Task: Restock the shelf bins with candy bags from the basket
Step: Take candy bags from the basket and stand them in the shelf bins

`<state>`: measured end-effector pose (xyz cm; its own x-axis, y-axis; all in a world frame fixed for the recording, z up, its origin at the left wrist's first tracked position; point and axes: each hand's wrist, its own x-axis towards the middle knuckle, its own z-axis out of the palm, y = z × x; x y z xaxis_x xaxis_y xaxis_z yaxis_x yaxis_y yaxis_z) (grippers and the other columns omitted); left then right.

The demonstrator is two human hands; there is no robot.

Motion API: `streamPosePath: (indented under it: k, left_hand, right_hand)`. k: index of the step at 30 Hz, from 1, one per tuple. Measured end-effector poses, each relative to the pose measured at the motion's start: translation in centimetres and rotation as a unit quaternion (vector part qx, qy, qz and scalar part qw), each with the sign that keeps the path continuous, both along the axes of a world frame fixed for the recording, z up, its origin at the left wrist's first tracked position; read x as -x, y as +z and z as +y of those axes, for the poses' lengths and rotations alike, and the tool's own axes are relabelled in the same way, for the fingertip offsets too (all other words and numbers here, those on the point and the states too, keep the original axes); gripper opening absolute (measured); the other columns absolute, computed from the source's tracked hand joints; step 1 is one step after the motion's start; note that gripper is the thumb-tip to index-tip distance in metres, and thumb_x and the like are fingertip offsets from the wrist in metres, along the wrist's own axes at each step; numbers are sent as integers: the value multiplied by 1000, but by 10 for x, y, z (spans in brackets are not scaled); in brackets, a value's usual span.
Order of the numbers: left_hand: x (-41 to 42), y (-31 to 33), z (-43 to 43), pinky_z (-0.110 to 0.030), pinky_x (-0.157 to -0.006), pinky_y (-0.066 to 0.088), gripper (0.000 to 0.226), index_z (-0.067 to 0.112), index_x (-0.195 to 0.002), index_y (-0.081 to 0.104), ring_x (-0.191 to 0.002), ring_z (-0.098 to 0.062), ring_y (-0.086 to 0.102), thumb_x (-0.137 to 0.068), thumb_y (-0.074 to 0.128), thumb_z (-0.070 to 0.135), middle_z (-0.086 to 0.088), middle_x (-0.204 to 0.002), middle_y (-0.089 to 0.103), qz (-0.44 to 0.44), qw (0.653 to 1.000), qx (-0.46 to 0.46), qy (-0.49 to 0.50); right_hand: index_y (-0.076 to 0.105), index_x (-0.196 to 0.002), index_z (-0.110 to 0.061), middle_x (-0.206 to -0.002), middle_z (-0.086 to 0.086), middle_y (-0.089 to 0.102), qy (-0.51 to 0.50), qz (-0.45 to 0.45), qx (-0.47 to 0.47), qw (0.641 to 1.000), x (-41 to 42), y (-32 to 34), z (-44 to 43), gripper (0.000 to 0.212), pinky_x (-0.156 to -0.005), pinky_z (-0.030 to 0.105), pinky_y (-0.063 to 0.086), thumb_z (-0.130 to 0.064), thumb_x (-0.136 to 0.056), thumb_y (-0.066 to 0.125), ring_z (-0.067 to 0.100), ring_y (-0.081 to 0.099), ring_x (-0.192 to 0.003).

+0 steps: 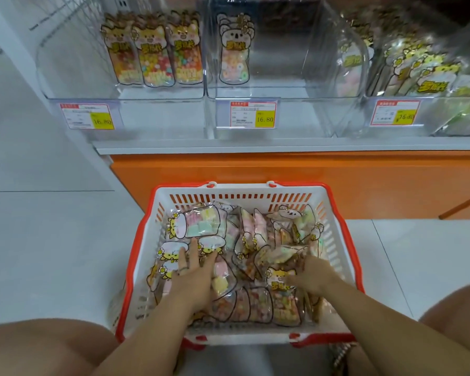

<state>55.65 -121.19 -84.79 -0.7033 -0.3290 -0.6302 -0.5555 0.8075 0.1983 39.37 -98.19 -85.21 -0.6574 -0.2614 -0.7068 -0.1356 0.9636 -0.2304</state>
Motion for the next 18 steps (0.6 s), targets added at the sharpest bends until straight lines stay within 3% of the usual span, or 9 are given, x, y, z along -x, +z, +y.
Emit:
streamPosePath:
  k: [2, 4, 5, 9, 13, 15, 17, 18]
  left_hand:
    - [0, 1, 0, -63, -119, 16, 90, 40, -158, 0, -145, -45, -30, -91, 58, 21, -9, -155, -43, 7, 1000, 2, 0]
    - [-1, 3, 1, -62, -119, 17, 87, 39, -158, 1, -145, -45, -29, -92, 55, 21, -9, -157, -41, 10, 1000, 1, -1]
    - [0, 3, 1, -61, -119, 18, 86, 39, -158, 1, -145, -45, -28, -93, 55, 22, -9, -157, -40, 11, 1000, 2, -1]
    - [0, 3, 0, -58, -118, 22, 85, 40, -158, 1, -146, -43, -27, -94, 55, 24, -7, -158, -39, 17, 1000, -2, 2]
    - [-1, 5, 0, -59, -120, 19, 82, 39, -159, 5, -147, -43, -25, -95, 55, 24, -7, -159, -37, 13, 1000, -7, 5]
    - [1, 11, 2, -60, -120, 13, 76, 37, -158, 11, -149, -43, -22, -97, 54, 27, -7, -161, -33, 16, 1000, -8, 19]
    - [7, 18, 7, -58, -120, 17, 62, 35, -154, 27, -152, -39, -7, -98, 53, 37, -6, -166, -17, 68, 996, -1, 50]
    - [12, 24, 11, -54, -119, 25, 54, 34, -150, 37, -152, -34, 7, -98, 51, 44, -4, -166, -1, 118, 990, -4, 75]
  right_hand:
    - [59, -124, -21, -136, 7, 48, 10, -33, 22, 999, -11, -25, 5, 87, -99, 29, 44, -66, -53, 80, 24, 47, -124]
    - [60, -118, -30, -129, 1, 44, -10, -30, 55, 998, -19, -43, 10, 97, -105, 29, 40, -71, -31, 71, 23, 40, -128]
    - [59, -118, -28, -119, -2, 45, -20, -26, 61, 998, -20, -47, 12, 96, -102, 28, 42, -68, -31, 71, 21, 43, -122]
    - [59, -117, -21, -103, -9, 52, -8, 9, 83, 996, -27, -35, 8, 68, -92, 28, 50, -44, -58, 83, 18, 55, -107]
    - [61, -83, -14, -79, -5, 62, -36, 19, 119, 992, -20, -9, 6, 26, -70, 33, 56, -15, -64, 79, 19, 64, -79]
    - [60, -75, -13, -76, 0, 68, -73, 15, 156, 985, -6, 10, 2, 20, -73, 37, 57, -9, -67, 78, 20, 66, -77]
    - [67, -77, -14, -80, 3, 74, -124, 19, 234, 964, 6, 39, -7, 16, -77, 36, 59, -4, -73, 78, 19, 71, -80]
    - [69, -79, -16, -78, 0, 75, -146, 3, 289, 946, 11, 55, -12, 17, -71, 29, 59, 0, -78, 76, 13, 72, -77]
